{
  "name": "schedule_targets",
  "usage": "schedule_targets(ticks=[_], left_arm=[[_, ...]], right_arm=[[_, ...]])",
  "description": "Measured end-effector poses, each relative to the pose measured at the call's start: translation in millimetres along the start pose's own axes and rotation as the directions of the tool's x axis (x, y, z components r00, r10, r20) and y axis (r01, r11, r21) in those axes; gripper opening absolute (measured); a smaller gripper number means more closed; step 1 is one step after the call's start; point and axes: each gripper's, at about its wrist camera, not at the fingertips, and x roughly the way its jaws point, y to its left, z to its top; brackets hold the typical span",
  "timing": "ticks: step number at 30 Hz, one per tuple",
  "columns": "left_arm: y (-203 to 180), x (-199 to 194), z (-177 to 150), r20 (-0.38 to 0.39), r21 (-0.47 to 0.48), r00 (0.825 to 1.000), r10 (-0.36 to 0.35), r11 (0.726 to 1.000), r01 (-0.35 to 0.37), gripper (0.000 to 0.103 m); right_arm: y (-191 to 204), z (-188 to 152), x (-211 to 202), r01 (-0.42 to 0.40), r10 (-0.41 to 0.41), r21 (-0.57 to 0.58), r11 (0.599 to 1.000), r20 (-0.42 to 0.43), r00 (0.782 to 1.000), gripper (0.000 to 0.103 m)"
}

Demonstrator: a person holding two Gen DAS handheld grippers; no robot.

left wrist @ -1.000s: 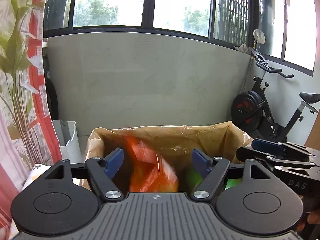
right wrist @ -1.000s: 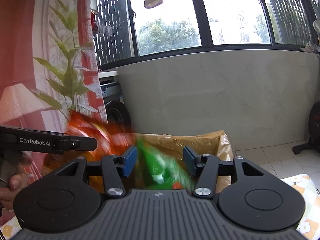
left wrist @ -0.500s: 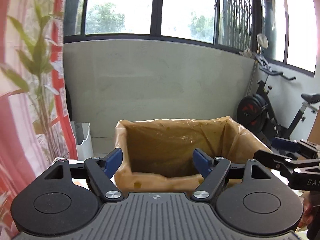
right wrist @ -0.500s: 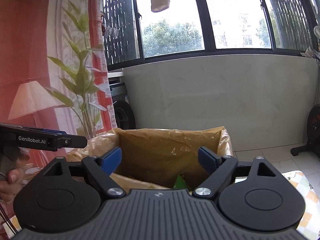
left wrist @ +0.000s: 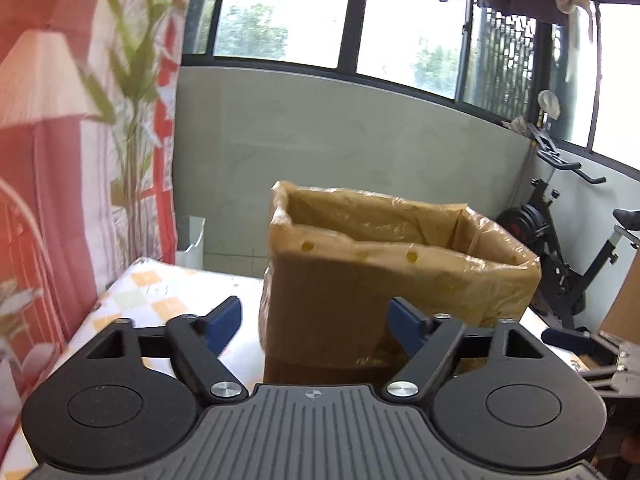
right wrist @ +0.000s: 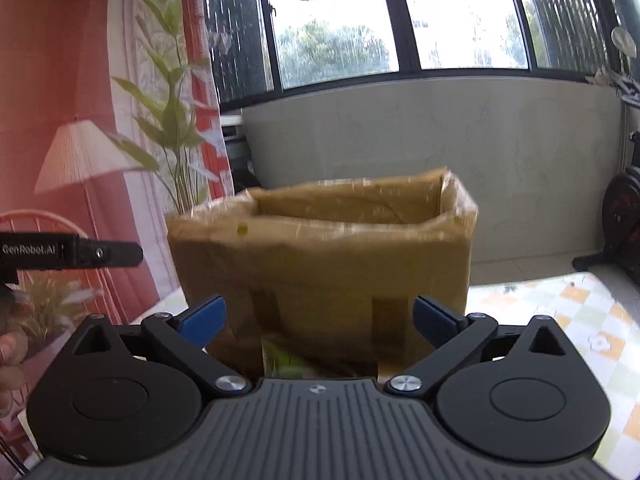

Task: Organize snacks
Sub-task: 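Grasp the yellow bag with the left gripper while the right gripper grasps the green vegetable-cracker bag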

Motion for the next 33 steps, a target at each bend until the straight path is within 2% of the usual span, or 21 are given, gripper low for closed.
schedule_targets(ticks=[4,6,8,13,16,22,24,26,29,33], left_arm=[[7,6,-13,-0.035,-0.044,0.999,-0.014,0.999,0.013,0.093],[8,11,-18,-0.062,-0.044,0.998,0.005,0.999,-0.008,0.093],[8,15,-24,-0.089,-0.035,0.996,0.031,0.999,-0.034,0.093],[13,23,-40,-0.146,-0.058,0.988,0.043,0.997,-0.052,0.093],[14,23,-48,-0.166,-0.073,0.986,0.025,0.997,-0.038,0.093],[4,24,-56,-0.196,-0.043,0.981,-0.016,0.999,0.007,0.093],[0,26,-60,-0.211,-0.043,0.977,-0.032,0.999,0.023,0.093],[-5,28,-64,-0.227,-0.041,0.973,-0.043,0.999,0.034,0.092],[-14,30,-71,-0.250,-0.035,0.967,-0.049,0.999,0.041,0.092],[-21,33,-77,-0.283,-0.062,0.956,-0.071,0.997,0.056,0.092]], right_arm=[[1,-18,10,0.001,-0.001,0.001,1.000,-0.079,0.997,0.102],[-1,-27,15,-0.003,0.004,0.013,1.000,-0.112,0.994,0.103],[-2,-34,23,-0.007,0.011,0.027,1.000,-0.156,0.988,0.103],[-5,-48,40,0.020,-0.015,0.017,1.000,-0.237,0.971,0.103],[-10,-54,47,0.010,-0.005,0.018,1.000,-0.283,0.959,0.103],[-17,-56,44,-0.019,0.029,0.039,0.999,-0.278,0.960,0.099],[-15,-57,41,-0.049,0.050,0.012,0.999,-0.278,0.959,0.094],[-12,-58,35,-0.071,0.059,-0.036,0.997,-0.267,0.962,0.084],[-16,-60,25,-0.095,0.080,-0.046,0.994,-0.250,0.965,0.077],[-21,-61,13,-0.087,0.070,-0.063,0.994,-0.229,0.971,0.073]])
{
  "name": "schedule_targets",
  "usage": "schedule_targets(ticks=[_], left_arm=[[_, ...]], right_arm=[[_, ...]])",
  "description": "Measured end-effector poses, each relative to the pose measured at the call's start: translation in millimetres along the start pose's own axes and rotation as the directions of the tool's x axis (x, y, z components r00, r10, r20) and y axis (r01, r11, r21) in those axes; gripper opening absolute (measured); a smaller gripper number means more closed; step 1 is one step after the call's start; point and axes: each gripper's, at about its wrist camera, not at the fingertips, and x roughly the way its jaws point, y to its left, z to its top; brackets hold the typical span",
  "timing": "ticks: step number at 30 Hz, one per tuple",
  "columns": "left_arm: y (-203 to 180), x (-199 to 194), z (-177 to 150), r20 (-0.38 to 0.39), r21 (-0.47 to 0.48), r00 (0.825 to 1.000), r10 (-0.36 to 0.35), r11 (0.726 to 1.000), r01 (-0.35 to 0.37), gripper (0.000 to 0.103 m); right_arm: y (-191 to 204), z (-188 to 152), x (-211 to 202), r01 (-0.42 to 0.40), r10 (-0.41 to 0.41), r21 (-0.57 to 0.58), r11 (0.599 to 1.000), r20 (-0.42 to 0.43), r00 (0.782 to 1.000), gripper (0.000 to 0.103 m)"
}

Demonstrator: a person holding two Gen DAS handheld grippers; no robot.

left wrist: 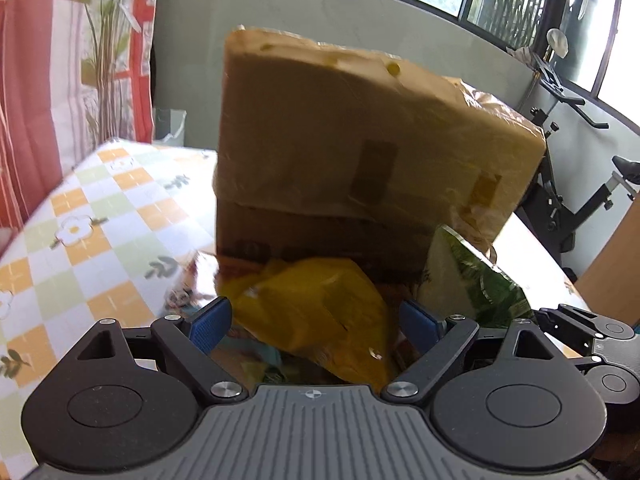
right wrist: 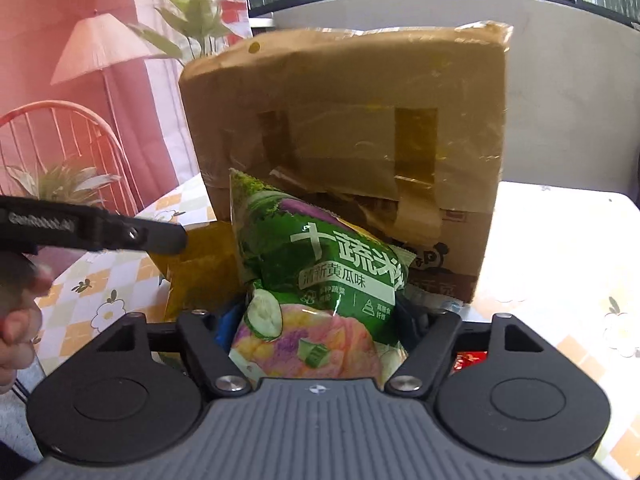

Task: Organize snacks
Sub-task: 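Grasp the yellow bag with the left gripper while the right gripper grasps the green vegetable-cracker bag, then lift the yellow bag with the left gripper while the right gripper lifts the green bag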

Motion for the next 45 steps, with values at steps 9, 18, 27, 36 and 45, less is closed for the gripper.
schedule_targets(ticks=[9,18,27,36,45], left_arm=[[5,20,-4,-0.095,-0.176,0.994,-0.056,0.984,0.038,0.087],[23,51,5,-0.125,-0.353,0.991,-0.047,0.936,-0.001,0.088],[0,68,-2,-0.105,-0.272,0.994,0.014,0.961,-0.042,0.081],[-9,26,3,-0.013,-0.083,0.999,-0.039,0.996,0.038,0.067],[-9,-14,-6,0.062,-0.001,0.998,-0.024,1.000,0.024,0.067]], right_arm=[[-11,-8,-12,0.077,-0.077,0.006,0.997,0.023,0.997,0.073],[-14,-11,-14,0.075,-0.076,0.032,0.997,0.032,0.997,0.073],[-15,-11,-14,0.066,-0.067,0.030,0.997,0.032,0.997,0.073],[-12,-10,-14,0.058,-0.058,0.037,0.998,0.019,0.998,0.073],[-9,-10,-19,0.032,-0.033,0.058,0.998,0.004,0.999,0.073]])
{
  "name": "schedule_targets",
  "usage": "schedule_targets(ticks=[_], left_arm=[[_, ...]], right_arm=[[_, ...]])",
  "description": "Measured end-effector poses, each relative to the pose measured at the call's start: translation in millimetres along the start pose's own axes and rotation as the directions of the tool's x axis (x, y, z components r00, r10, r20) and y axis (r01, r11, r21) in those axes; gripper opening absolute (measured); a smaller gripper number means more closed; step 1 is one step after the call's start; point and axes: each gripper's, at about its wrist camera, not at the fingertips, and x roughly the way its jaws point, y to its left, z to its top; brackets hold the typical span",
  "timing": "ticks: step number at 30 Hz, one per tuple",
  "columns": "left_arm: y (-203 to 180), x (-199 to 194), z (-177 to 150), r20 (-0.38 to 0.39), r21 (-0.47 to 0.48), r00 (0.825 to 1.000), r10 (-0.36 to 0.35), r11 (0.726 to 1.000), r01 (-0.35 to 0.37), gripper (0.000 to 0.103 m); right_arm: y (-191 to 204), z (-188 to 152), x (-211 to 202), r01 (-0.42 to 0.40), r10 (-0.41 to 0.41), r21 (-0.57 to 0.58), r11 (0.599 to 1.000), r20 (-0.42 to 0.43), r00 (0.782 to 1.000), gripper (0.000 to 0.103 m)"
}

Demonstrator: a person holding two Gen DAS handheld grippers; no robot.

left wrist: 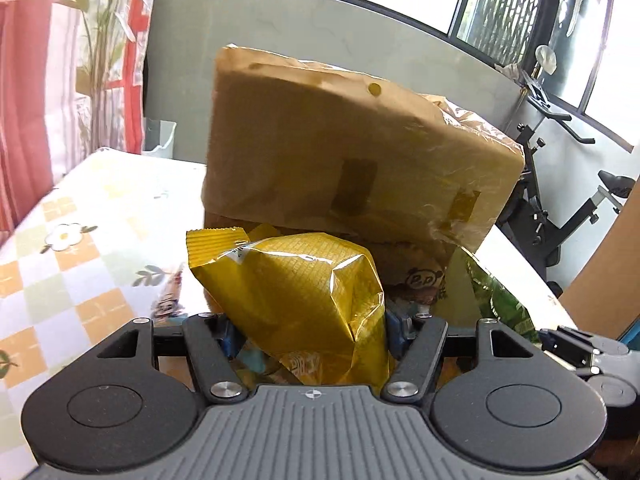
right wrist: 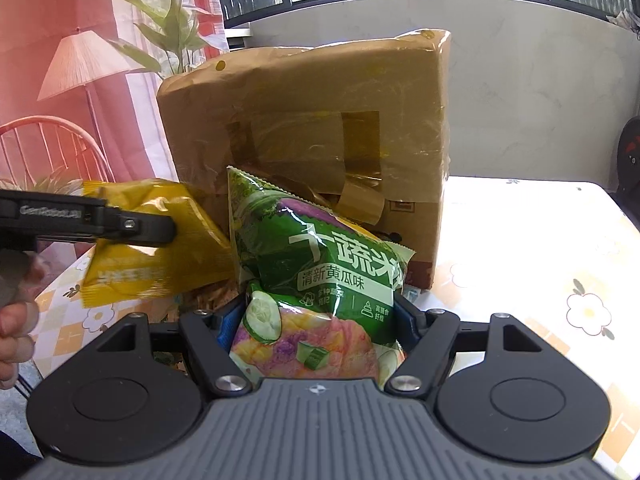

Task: Organize snacks
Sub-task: 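Lift the yellow bag with the left gripper while the right gripper lifts the green bag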

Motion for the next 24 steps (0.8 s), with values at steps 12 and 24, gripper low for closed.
schedule_targets(ticks=[12,24], left_arm=[[20,-31,-6,0.045,0.003,0.999,0.021,1.000,-0.021,0.068],[8,-64,39,0.196,0.118,0.980,-0.025,0.993,0.002,0.068]], right_arm=[[21,3,-11,-0.033,0.033,-0.033,0.999,0.001,0.999,0.073],[27,43,-60,-0.049,0.048,0.002,0.999,0.173,0.984,0.073]])
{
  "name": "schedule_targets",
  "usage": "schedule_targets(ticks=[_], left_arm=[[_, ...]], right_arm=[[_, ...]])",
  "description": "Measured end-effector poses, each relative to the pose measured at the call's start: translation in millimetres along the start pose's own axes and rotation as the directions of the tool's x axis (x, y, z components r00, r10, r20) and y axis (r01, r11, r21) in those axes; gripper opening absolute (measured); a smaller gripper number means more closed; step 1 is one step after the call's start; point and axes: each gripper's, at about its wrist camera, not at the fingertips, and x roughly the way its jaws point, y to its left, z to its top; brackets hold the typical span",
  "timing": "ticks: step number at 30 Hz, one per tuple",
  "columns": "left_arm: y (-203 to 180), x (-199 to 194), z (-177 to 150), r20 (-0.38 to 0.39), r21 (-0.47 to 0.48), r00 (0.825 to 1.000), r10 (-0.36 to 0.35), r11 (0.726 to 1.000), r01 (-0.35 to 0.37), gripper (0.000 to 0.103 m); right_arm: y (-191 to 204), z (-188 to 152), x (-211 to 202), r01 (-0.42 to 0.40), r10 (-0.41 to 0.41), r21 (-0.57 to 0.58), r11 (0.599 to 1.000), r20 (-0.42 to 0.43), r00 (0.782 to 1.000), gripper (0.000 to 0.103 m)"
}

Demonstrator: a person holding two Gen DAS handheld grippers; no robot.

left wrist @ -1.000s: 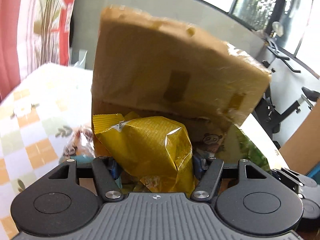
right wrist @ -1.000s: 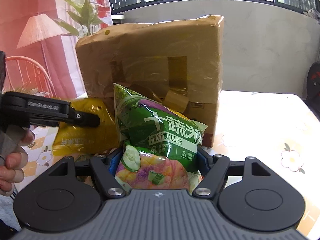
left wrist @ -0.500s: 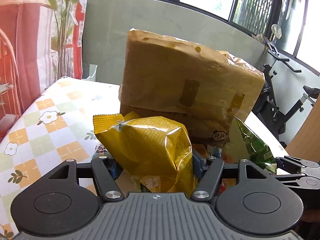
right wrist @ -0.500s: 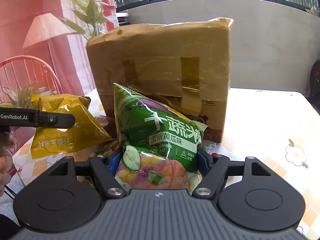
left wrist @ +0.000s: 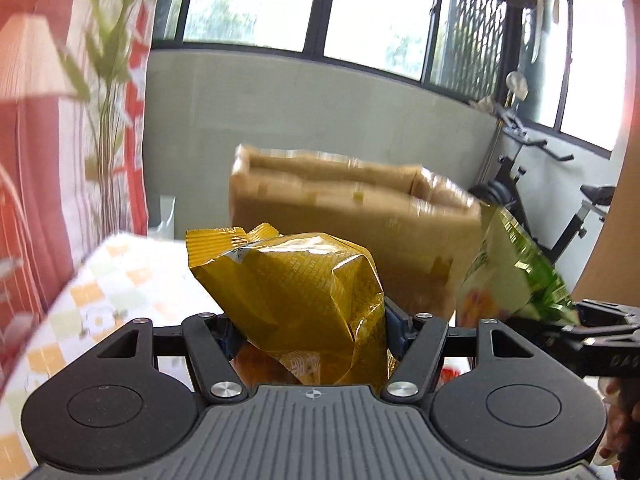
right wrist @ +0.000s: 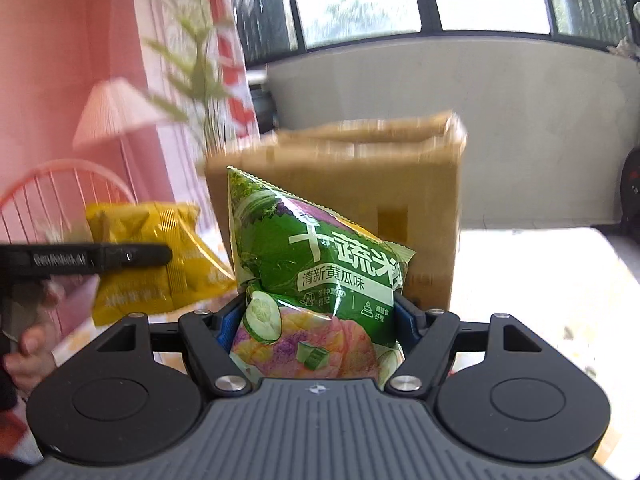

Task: Organize snacks
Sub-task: 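Lift the yellow bag with the left gripper while the right gripper lifts the green bag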

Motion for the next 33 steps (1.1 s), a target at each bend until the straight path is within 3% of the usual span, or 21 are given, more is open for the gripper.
schedule_targets(ticks=[8,16,22,27,33], left_arm=[[-6,-7,62,0.153,0.061,0.988,-0.003,0.998,-0.007,0.068],[-12,27,107,0.230,0.098,0.973,0.014,0.995,-0.038,0.069],[-4,63,121,0.205,0.084,0.978,0.028,0.995,-0.046,0.069],[4,96,130,0.161,0.135,0.984,0.070,0.987,-0.092,0.069],[4,123,135,0.139,0.160,0.987,0.074,0.982,-0.096,0.069]], right_arm=[[-5,64,-7,-0.056,0.057,-0.013,0.998,0.177,0.983,0.073],[-21,124,39,-0.072,0.089,-0.081,0.994,0.224,0.970,0.073],[-33,141,99,-0.118,0.123,-0.037,0.992,0.211,0.970,0.074],[-39,149,141,-0.115,0.110,0.019,0.993,0.183,0.977,0.073],[-55,150,172,-0.142,0.123,0.152,0.978,0.130,0.984,0.073]])
